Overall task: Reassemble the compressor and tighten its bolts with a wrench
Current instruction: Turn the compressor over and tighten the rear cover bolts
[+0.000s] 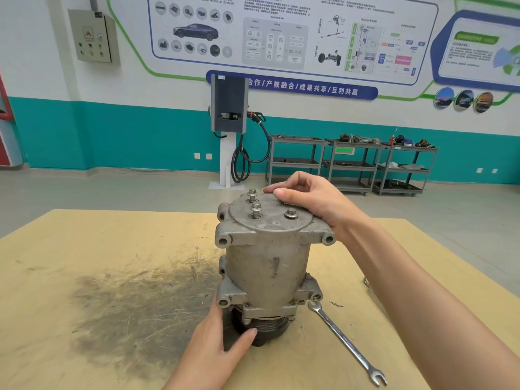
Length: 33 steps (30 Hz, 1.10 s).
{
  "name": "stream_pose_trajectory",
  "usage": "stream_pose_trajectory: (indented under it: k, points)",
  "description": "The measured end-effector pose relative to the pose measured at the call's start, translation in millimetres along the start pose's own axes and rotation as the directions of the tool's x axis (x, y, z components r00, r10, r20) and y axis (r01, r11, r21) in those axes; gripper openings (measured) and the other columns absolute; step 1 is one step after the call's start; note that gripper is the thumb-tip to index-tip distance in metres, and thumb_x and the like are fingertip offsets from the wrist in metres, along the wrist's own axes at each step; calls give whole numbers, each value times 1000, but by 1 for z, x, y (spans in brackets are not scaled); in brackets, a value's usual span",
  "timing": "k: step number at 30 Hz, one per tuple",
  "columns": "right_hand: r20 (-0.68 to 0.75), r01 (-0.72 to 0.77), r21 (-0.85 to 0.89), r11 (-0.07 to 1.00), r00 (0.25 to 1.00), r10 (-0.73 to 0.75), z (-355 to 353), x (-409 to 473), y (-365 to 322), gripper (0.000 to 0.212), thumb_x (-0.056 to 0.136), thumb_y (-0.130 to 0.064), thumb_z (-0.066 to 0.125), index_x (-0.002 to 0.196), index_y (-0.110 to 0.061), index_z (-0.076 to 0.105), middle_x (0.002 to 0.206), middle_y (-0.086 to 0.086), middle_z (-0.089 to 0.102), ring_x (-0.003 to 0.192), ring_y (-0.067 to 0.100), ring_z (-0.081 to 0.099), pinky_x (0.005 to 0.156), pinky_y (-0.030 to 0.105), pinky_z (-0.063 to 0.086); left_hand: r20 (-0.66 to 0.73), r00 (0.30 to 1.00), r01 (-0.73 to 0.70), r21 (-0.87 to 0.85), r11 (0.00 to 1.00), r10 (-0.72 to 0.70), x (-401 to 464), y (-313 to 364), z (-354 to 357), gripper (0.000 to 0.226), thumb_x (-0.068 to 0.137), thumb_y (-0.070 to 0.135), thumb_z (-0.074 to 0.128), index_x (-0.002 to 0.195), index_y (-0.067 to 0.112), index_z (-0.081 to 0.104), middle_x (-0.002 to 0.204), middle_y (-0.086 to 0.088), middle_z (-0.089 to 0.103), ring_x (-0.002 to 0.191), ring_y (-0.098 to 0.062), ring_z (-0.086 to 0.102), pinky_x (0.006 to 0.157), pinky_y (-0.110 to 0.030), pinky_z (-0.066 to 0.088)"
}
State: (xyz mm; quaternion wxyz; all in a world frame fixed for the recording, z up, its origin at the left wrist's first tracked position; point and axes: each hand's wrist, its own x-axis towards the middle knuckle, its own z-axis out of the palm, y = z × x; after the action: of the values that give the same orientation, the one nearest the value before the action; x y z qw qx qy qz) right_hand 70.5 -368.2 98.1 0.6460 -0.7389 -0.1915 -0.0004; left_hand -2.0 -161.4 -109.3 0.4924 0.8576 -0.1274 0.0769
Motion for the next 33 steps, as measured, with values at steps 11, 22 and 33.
stream_pose_trajectory:
  k: [11,22,33]
  points:
    - [21,-24,-37,999,999,25,-1,0,-3,11,85,-8,71,86,-6,60,105,2,75,85,10,72,65,20,56,-2,1000,-9,-15,1000,9,0,-1,0,77,83,48,67,137,52,13,117,45,43,102,36,38,82,8,29]
    - [27,-27,-33,999,999,28,-1,1,-4,13,85,-6,71,83,-6,57,102,1,76,85,10,72,65,20,56,-12,999,-32,2,999,32,0,-1,1,71,84,42,69,132,54,19,107,63,38,103,38,35,81,10,27]
    - [7,-8,-163,987,1000,9,2,4,-8,23,84,-11,73,75,-10,52,103,3,76,99,16,71,81,30,59,17,999,-45,-11,999,45,-3,-2,0,81,84,46,67,150,30,22,113,66,29,109,36,34,84,9,27]
